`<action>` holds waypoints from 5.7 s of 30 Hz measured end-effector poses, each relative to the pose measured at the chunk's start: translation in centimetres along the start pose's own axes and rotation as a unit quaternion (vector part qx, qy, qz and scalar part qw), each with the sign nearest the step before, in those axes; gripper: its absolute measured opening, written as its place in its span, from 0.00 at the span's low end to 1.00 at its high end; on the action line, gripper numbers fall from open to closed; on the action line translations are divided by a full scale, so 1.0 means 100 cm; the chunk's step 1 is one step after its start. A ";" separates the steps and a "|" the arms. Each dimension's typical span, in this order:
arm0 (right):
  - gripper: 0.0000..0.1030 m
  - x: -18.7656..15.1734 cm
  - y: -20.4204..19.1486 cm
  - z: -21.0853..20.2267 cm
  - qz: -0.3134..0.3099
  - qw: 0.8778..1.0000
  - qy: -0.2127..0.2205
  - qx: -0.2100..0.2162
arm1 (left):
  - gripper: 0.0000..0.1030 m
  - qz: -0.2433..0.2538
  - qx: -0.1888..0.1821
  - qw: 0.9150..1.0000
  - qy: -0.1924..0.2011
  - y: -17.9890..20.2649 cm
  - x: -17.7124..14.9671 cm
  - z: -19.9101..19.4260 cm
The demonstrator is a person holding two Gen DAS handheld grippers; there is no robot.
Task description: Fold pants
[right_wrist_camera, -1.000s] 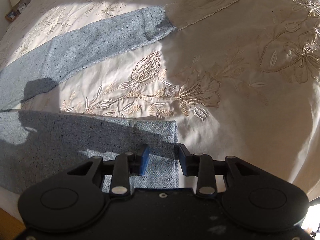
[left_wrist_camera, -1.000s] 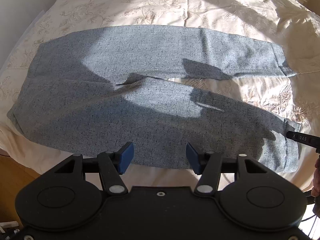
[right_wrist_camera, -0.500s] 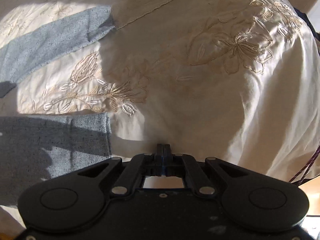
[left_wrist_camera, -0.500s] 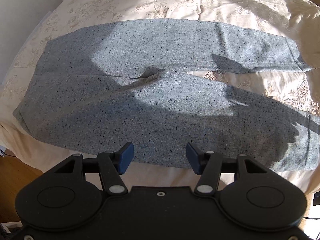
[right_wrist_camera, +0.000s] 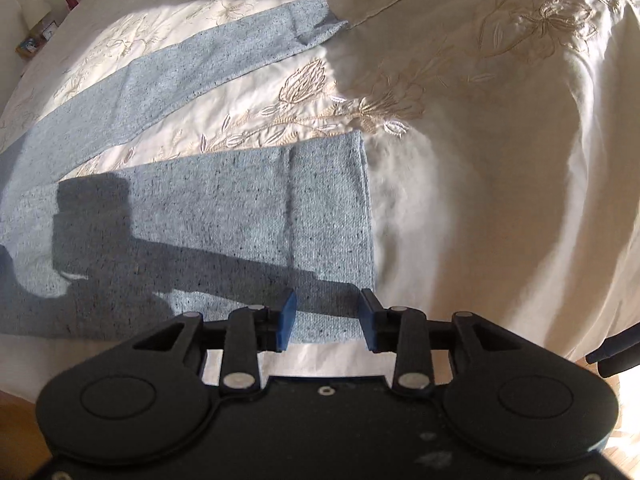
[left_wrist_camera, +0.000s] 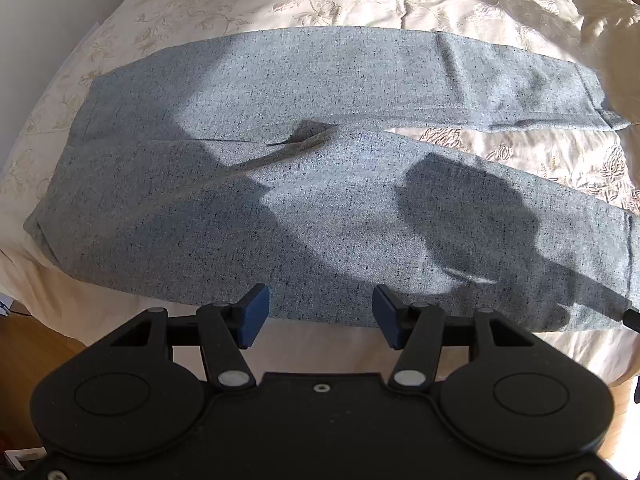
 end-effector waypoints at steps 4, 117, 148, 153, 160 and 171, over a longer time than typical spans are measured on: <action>0.36 -0.012 0.000 0.003 0.006 1.000 -0.003 0.003 | 0.59 0.003 0.001 1.000 -0.004 -0.002 -0.003 0.000; 0.06 -0.004 -0.064 -0.102 0.191 0.975 0.088 -0.069 | 0.53 -0.174 -0.063 0.983 -0.010 -0.286 -0.021 0.120; 0.06 0.002 -0.052 -0.111 0.278 0.958 0.040 -0.052 | 0.00 -0.219 -0.123 0.966 0.059 -0.308 0.038 0.040; 0.06 0.048 -0.038 -0.109 0.299 0.954 0.020 -0.007 | 0.00 -0.235 -0.097 0.963 0.093 -0.302 0.090 0.013; 0.06 0.117 -0.028 -0.086 0.310 0.950 -0.017 0.044 | 0.13 -0.244 -0.083 0.961 0.096 -0.282 0.114 0.006; 0.06 0.170 -0.029 -0.069 0.291 0.952 -0.032 0.086 | 0.16 -0.281 -0.070 0.957 0.007 -0.263 0.042 0.013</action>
Point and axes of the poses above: each gripper's, at about its wrist camera, not at the fingertips, and z roughly the way its jaws point, y to its right, x to its top, the point moved 2 cm from there along z, roughly the way its jaws point, and after that the axes turned 11 degrees about -y, right-handed, at the moved point
